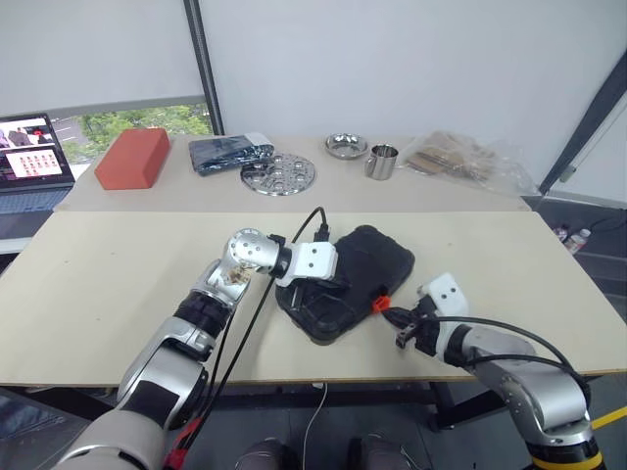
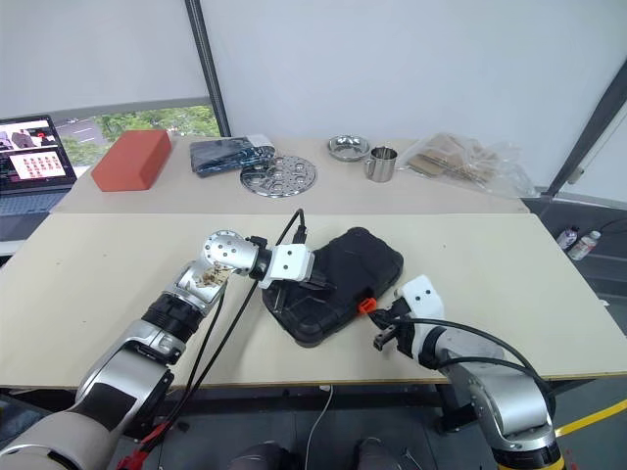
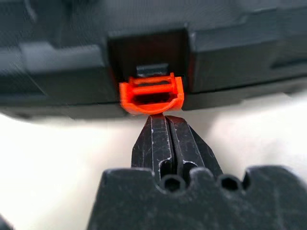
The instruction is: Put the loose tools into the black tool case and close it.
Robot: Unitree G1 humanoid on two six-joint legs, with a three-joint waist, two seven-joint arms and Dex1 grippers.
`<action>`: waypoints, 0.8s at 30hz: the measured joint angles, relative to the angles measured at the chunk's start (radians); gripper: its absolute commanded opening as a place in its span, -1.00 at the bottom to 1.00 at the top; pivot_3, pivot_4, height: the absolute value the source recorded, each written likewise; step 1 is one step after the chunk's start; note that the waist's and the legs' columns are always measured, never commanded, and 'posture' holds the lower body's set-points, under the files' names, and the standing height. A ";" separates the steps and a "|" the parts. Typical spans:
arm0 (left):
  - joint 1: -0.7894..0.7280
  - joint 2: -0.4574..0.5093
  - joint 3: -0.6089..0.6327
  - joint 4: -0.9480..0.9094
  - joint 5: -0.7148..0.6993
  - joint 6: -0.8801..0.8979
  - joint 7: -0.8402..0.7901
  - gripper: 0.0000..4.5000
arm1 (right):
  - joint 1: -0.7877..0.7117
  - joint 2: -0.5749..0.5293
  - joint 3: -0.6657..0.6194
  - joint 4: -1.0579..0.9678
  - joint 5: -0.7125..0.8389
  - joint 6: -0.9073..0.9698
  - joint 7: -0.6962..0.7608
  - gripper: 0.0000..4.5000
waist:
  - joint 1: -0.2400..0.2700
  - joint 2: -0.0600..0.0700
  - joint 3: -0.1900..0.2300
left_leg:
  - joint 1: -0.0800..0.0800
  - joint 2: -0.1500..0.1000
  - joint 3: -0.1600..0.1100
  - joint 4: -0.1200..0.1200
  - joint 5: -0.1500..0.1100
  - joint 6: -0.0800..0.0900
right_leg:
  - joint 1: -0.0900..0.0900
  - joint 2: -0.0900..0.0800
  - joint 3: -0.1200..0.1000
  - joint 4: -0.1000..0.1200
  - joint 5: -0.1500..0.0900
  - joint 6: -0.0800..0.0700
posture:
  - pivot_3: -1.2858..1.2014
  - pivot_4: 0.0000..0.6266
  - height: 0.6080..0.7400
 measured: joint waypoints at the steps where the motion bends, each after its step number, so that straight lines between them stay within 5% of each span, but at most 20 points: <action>1: -0.004 -0.001 0.000 0.007 0.000 0.000 0.001 -1.00 | -0.006 0.001 0.002 0.000 -0.001 0.000 0.000 -0.98 | -0.001 0.000 0.000 | 0.000 0.000 0.000 0.000 0.000 0.000 | 0.000 0.000 0.000 0.000 0.000 0.000 | 0.03 -0.52 0.91; 24: -0.010 0.005 0.004 0.047 0.000 -0.001 0.011 -1.00 | -0.064 0.013 0.051 0.053 -0.069 -0.080 0.012 -0.98 | -0.010 0.000 0.000 | 0.002 0.001 0.000 -0.002 -0.003 -0.005 | 0.000 -0.001 -0.001 -0.001 -0.001 0.001 | 0.03 -0.52 0.91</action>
